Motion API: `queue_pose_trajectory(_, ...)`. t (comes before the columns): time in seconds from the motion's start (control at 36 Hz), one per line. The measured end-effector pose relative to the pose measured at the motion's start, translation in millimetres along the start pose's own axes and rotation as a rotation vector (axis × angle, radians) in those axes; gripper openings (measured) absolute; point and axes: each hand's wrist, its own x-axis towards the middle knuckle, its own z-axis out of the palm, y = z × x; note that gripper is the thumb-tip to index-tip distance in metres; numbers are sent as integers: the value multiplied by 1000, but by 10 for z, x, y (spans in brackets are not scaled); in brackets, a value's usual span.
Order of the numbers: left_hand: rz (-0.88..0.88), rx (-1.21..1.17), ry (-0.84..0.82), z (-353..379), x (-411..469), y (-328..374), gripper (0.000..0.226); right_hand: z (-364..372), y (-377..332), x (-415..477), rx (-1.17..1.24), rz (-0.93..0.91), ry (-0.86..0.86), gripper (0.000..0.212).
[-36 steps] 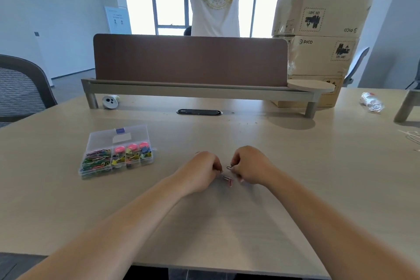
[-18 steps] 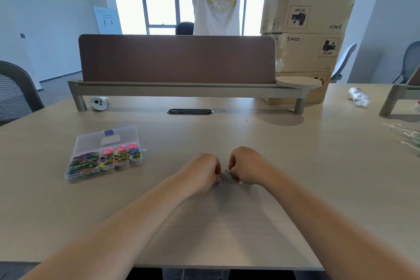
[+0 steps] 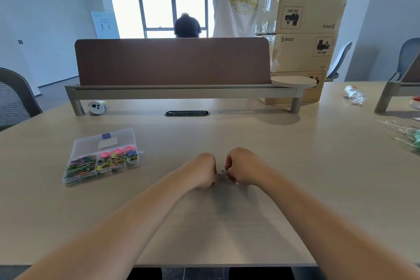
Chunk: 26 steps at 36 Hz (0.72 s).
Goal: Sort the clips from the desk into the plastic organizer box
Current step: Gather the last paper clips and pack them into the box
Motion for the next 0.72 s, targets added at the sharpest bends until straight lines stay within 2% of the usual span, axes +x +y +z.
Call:
queue_pose_trajectory(0.22,-8,97,21,2,-109,70,39,-22,-12,-46,21,16,-14,20)
queue_pose_trajectory(0.28,4,91,47,22,-117,72,33,-20,-24,-45,20,25,-18,19)
queue_pose_trajectory(0.44,37,-47,90,35,-143,-9,28,-59,-58,-92,10,56,-29,19)
queue_pose_trajectory(0.5,46,-83,95,23,-164,-63,25,-65,-56,-102,6,50,-21,11)
queue_pose_trajectory(0.58,64,-109,97,22,-198,-114,23,-53,-65,-90,13,39,-8,23)
queue_pose_trajectory(0.72,96,-65,116,41,-238,-154,20,-19,-122,-52,-7,23,-1,28)
